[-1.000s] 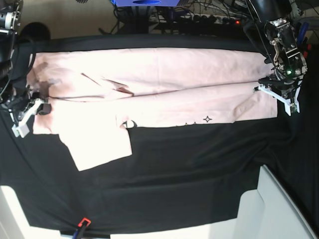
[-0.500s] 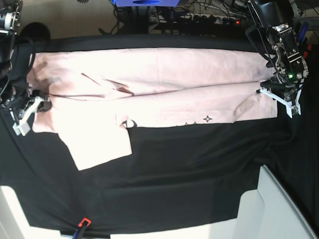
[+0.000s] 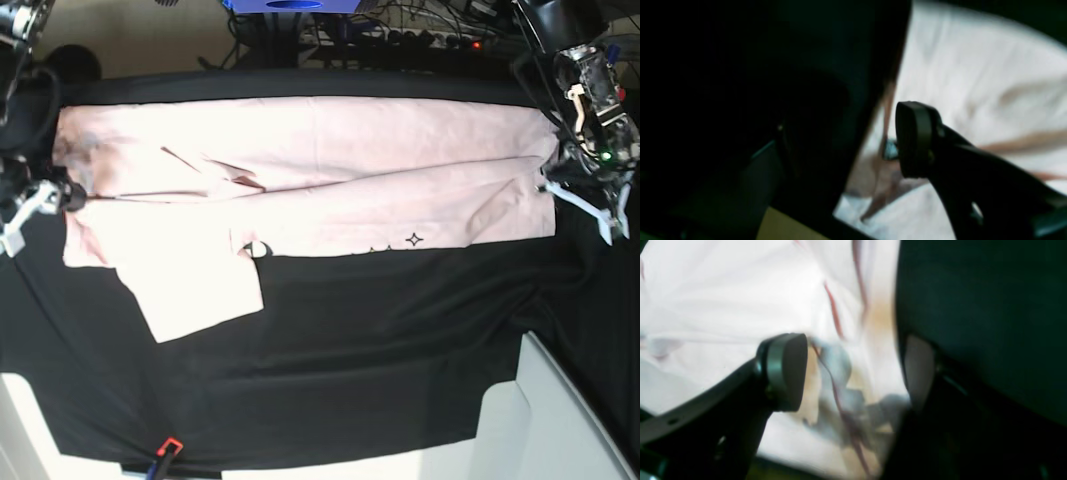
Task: Fold the T-shirt properly
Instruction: 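Release the shirt and move the right gripper to the hanging flap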
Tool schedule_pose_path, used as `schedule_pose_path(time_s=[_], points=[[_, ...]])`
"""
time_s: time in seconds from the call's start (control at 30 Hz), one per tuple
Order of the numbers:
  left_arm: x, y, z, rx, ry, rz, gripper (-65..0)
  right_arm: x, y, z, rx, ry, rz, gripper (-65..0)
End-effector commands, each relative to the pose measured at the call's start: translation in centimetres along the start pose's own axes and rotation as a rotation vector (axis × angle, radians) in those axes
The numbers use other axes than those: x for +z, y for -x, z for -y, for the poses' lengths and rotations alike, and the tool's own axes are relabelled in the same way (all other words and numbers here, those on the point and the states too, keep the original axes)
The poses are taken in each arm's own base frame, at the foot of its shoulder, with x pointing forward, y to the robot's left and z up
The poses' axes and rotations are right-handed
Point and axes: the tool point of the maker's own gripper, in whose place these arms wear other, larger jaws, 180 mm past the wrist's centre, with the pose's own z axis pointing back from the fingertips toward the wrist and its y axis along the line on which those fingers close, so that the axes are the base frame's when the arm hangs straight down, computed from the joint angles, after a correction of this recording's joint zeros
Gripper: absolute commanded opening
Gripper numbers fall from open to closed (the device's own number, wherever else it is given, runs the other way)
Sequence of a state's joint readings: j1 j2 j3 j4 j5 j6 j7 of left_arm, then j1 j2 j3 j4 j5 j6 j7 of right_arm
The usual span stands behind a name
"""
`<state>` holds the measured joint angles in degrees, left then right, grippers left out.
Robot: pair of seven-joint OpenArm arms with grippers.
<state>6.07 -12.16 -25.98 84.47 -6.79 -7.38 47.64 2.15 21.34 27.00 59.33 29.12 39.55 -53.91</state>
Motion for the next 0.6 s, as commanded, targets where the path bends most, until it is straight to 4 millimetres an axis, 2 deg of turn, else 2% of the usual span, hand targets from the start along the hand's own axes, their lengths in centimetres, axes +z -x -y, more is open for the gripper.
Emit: schedule_pose_path(time_s=[0.0, 0.13, 0.23, 0.3, 0.57], points=[[1.0, -2.2, -1.5, 0.01, -0.038, 0.057, -24.9, 1.9, -3.7, 0.4, 0.045, 0.019, 0.096, -21.0], [3.2, -5.2, -2.1, 0.009, -0.059, 0.126, -24.9, 4.9, -5.8, 0.4, 0.094, 0.08, 0.131, -21.0], [4.2, -6.9, -1.7, 0.006, -0.057, 0.174, -24.9, 6.3, -8.8, -0.8, 0.161, 0.099, 0.193, -20.9], [4.2, -6.9, -1.5, 0.005, -0.052, 0.176, -24.9, 5.7, -10.6, -2.2, 0.205, 0.075, 0.201, -20.9], [4.0, -5.8, -1.1, 0.02, -0.048, 0.155, -24.9, -0.3, -16.3, -8.9, 0.307, -0.113, 0.175, -20.9]])
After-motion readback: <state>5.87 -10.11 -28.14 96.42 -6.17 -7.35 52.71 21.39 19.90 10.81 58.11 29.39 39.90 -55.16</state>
